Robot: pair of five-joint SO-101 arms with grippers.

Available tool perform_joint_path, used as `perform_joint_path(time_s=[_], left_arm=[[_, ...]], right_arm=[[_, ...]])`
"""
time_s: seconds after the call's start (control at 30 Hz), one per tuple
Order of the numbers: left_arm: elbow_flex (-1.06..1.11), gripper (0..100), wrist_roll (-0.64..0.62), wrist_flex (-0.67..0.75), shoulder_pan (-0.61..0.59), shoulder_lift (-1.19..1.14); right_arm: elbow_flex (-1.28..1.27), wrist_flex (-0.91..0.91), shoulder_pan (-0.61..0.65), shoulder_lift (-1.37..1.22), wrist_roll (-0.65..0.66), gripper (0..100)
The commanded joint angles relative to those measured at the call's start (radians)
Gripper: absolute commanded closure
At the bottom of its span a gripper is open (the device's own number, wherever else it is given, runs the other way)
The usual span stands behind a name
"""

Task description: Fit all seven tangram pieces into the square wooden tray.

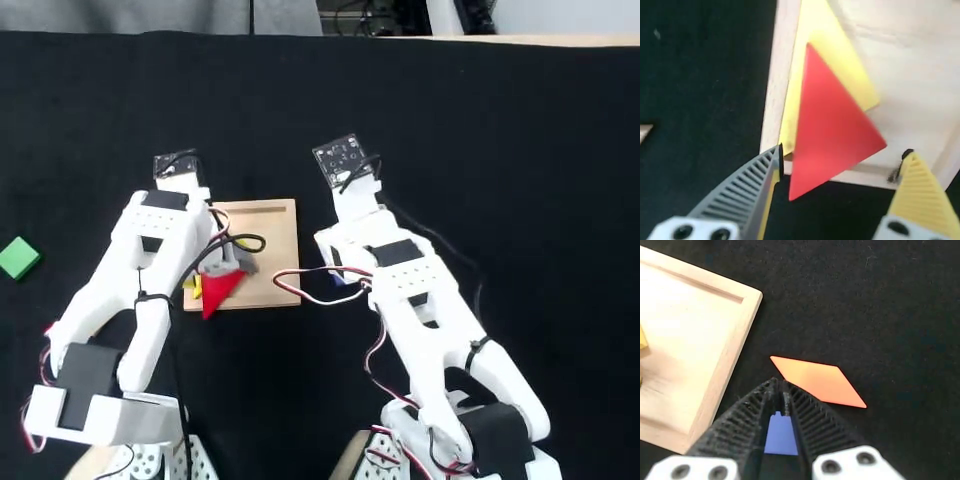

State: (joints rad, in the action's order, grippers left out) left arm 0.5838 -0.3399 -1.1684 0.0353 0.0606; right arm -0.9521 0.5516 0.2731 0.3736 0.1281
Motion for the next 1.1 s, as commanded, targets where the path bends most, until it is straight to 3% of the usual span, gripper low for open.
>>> perform_joint_path(time_s=[0.0,0.17,0.33,0.53,0.57,0.67,1.07], left_arm=[[-0.183,64,0.144,-0.063,-0.097,0.04],[-0.43,64,0.529,-0.032,-0.168,0.005],[-0.46,65,0.778,-0.041,-0.071,-0.098],[-0.515,92,1.063,-0.044,-0.045,-0.247],[-0.524,97,1.076,-0.044,-0.059,-0.261],[-0.527,94,1.077,-0.043,-0.081,-0.296],[-0.529,97,1.076,-0.034,-0.064,-0.307]], right_arm=[[0.004,-0.014,0.015,0.038,0.011,98.4],[0.004,-0.015,0.015,0.038,0.011,98.4],[0.004,-0.017,0.015,0.038,0.011,98.4],[0.002,-0.018,0.015,0.038,0.011,98.6],[0.002,-0.018,0.015,0.038,0.011,98.6],[0.002,-0.018,0.015,0.038,0.011,98.6],[0.004,-0.018,0.015,0.038,0.011,98.5]])
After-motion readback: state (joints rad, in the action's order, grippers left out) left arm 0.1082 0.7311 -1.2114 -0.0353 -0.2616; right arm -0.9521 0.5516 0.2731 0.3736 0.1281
